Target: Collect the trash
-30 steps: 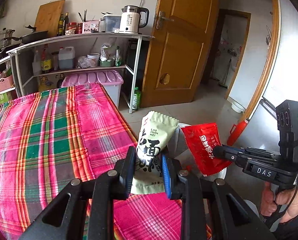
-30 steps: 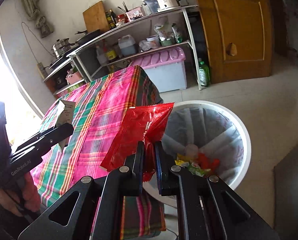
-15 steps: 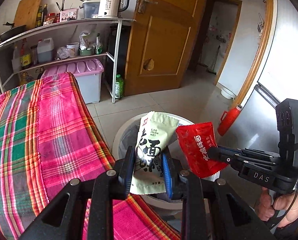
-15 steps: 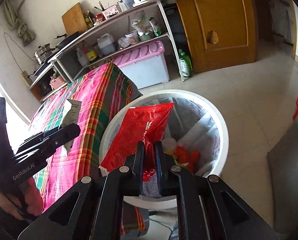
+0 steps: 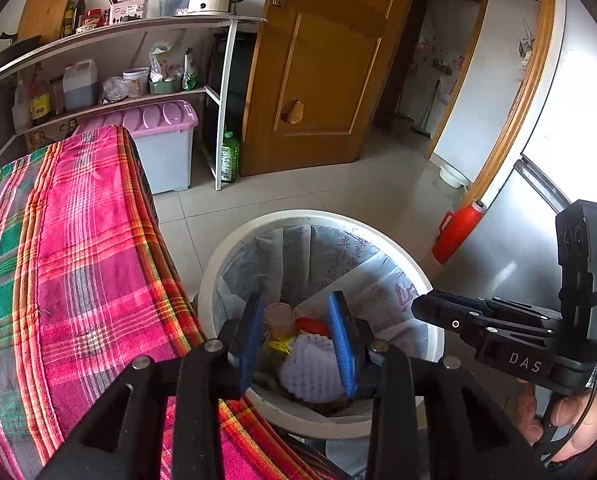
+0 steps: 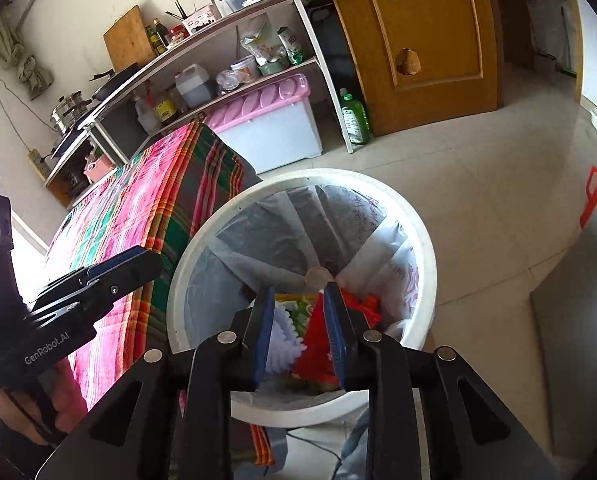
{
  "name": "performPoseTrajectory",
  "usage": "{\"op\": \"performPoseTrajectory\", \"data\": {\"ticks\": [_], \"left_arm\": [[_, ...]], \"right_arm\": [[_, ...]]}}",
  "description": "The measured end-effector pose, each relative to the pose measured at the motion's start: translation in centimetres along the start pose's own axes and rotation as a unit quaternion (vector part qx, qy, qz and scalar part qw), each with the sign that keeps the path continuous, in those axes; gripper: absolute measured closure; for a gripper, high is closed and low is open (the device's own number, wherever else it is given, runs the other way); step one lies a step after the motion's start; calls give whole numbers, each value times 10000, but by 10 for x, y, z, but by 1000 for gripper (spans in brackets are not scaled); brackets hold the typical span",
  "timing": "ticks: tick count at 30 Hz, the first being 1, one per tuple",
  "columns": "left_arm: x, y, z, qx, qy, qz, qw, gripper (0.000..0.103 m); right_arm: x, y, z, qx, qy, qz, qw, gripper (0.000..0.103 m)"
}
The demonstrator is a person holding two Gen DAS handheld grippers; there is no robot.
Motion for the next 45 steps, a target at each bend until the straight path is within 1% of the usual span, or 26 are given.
{"op": "performPoseTrajectory", "data": {"ticks": [5,9,16,20,30,38,45], "left_arm": [[8,-1,-1,7,-2,-89,10000,66],[21,-3,-1,-7,17,-186,9998,65],[54,-12,8,34,156,-401,9991,63],[75,-18,13,73,261,-536,9982,62],[122,-44,19,101,508,-818,9953,60],[151,-67,22,98,756,-988,9922,59],[168,-89,19,101,890,-1030,9906,58]], "right_arm": [[9,0,5,47,-26,-115,9999,76],[20,-4,16,154,-50,-235,9996,75],[42,-14,43,392,-26,-464,9981,75],[54,-22,61,533,48,-570,9969,72],[81,-51,101,931,111,-730,9929,66],[99,-80,119,1127,-24,-853,9900,64],[116,-102,132,1338,-152,-1045,9854,63]]}}
Point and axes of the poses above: each gripper's, at about its wrist camera, not at the fingertips, and x roughly against the way its jaws point, z to its left, y to its top, the point moved 1 cm from there along -x, roughly the way its jaws point, and after that the axes turned 5 degrees about -y, right-handed, at the moved point
